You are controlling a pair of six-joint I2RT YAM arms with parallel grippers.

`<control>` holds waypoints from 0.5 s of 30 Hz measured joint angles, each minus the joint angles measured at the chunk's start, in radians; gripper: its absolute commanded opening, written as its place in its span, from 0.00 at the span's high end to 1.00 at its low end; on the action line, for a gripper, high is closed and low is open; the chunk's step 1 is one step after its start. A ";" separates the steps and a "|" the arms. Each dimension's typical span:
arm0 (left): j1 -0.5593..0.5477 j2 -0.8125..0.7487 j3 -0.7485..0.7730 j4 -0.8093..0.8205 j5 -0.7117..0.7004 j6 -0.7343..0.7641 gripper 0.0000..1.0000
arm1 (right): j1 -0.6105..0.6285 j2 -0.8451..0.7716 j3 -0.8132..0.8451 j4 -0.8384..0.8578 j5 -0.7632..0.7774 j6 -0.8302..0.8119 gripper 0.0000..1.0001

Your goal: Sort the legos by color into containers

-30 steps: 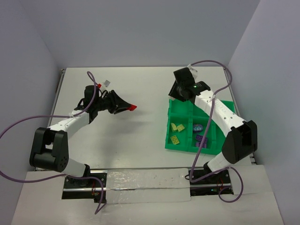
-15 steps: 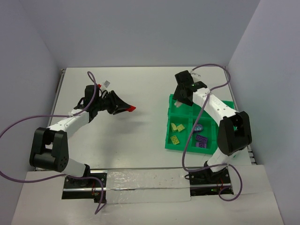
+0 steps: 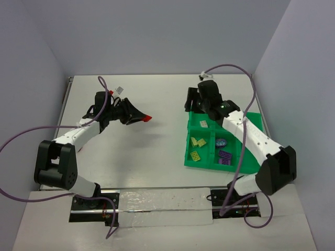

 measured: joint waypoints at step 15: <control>-0.007 0.012 0.048 -0.067 0.027 0.046 1.00 | 0.340 0.006 -0.145 0.400 -0.364 -0.520 0.39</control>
